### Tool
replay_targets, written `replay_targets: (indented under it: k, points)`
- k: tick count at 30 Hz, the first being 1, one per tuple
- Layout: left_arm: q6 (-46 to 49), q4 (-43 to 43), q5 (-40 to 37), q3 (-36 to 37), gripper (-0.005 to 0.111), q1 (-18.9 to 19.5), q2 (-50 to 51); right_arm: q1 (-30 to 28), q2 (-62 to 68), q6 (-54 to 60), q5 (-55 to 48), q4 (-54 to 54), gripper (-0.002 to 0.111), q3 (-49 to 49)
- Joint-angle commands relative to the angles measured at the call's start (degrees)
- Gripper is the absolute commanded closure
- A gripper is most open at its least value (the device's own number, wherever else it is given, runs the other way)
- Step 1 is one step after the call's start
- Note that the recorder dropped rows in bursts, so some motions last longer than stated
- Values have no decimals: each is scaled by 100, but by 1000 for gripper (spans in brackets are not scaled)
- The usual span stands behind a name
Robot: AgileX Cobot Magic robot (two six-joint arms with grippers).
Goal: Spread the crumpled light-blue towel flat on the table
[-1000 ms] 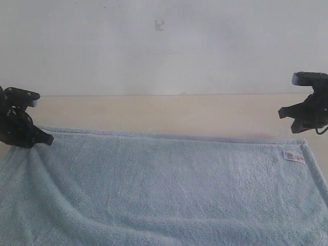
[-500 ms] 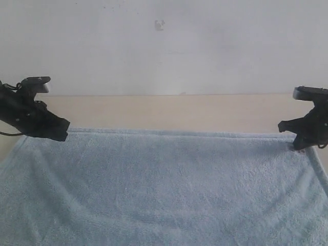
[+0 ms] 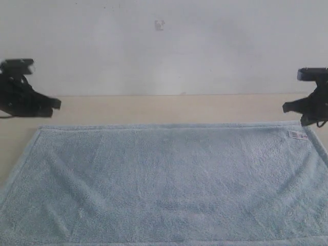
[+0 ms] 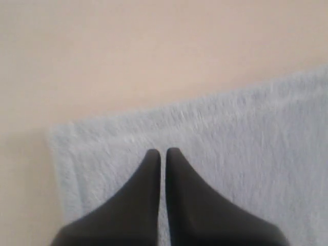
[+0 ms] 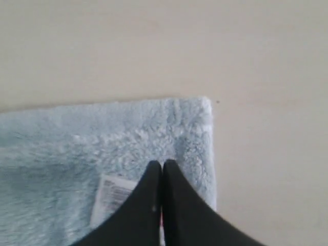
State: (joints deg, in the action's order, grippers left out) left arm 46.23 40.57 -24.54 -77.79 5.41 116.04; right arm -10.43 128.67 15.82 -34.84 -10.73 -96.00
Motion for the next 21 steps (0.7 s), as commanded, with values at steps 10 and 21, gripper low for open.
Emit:
replay_targets:
  k: [10, 21]
  points:
    - [-2221, 77, 4969, 4649, 103, -266, -5704, 135, -6009, -384, 5241, -1174, 109, 6209]
    - [-2065, -1864, 3038, 5985, 103, -264, -10465, 982, -9967, -1433, 5151, 23, 109, 8353]
